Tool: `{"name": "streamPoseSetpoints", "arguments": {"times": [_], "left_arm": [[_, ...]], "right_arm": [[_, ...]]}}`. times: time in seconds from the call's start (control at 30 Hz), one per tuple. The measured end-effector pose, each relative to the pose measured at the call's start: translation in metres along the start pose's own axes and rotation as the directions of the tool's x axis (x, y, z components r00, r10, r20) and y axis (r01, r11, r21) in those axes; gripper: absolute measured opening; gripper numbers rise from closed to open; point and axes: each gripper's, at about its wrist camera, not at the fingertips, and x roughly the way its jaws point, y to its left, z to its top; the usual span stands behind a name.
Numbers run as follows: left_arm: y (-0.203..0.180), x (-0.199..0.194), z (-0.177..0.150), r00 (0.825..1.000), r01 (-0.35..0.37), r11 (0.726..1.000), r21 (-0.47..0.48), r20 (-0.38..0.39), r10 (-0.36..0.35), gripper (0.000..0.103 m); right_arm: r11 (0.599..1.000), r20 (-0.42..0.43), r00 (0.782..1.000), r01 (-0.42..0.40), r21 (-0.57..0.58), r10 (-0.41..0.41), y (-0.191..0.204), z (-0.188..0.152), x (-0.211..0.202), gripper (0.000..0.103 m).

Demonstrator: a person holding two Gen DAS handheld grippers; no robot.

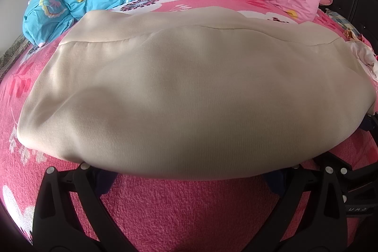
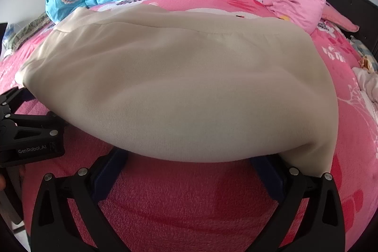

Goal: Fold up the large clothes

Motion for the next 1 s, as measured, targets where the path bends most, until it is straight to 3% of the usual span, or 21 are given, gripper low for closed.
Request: {"name": "streamPoseSetpoints", "arguments": {"times": [0.13,0.3,1.0], "left_arm": [[0.004,-0.002,-0.001,1.0,0.029,1.0,-0.006,-0.009,-0.03,0.097],[-0.006,-0.002,-0.002,1.0,-0.028,0.999,0.025,-0.013,0.028,0.097],[-0.003,-0.002,-0.005,1.0,-0.013,1.0,0.01,0.001,0.013,0.097]], "right_arm": [[1.0,0.01,1.0,-0.018,0.012,0.018,-0.001,0.0,0.0,0.098],[1.0,0.005,1.0,-0.017,0.011,0.017,0.0,0.001,0.0,0.098],[1.0,0.009,1.0,-0.016,0.012,0.016,0.0,0.0,0.0,0.098]]}}
